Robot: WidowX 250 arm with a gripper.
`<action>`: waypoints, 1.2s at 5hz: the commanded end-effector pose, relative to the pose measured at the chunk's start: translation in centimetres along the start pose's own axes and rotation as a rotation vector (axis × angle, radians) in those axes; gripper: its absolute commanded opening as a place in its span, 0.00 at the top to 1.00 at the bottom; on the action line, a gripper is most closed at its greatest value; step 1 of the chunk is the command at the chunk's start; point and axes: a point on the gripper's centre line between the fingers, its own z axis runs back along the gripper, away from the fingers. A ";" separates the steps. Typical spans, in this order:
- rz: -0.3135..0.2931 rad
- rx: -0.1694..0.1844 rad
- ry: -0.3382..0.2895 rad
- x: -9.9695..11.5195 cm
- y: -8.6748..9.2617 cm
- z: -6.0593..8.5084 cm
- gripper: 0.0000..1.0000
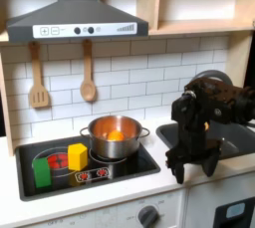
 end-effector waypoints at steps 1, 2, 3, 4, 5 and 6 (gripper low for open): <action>0.000 0.000 0.000 0.0 0.0 0.0 0.00; 0.000 0.000 0.000 0.0 0.0 0.0 0.00; 0.000 0.000 0.000 0.0 0.0 0.0 0.00; 0.000 0.000 0.000 0.0 0.0 0.0 0.00; 0.000 0.001 0.001 0.0 0.0 0.0 0.00; 0.002 -0.004 -0.020 0.6 0.1 -0.3 0.00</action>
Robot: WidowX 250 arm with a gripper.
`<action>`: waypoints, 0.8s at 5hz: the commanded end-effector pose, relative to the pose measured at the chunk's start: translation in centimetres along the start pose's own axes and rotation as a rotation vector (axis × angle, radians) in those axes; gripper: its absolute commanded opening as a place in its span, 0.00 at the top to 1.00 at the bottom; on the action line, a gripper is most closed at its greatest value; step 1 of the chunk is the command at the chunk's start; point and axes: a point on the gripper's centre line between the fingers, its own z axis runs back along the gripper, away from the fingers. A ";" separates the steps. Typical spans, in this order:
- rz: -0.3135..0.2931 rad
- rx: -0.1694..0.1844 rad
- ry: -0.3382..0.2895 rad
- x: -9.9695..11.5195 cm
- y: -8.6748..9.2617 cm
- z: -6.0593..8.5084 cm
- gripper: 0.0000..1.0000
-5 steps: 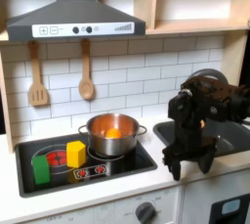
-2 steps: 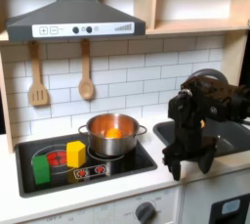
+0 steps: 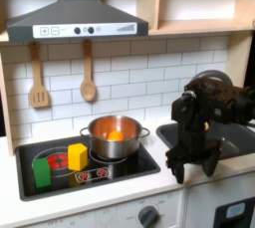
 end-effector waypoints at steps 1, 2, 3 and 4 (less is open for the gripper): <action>0.005 -0.001 -0.047 1.6 0.3 -0.6 0.00; 0.012 0.009 -0.066 2.3 1.1 -1.1 0.00; -0.019 0.031 -0.118 3.7 1.6 -1.0 0.00; -0.042 0.066 -0.178 5.7 2.2 -0.4 0.00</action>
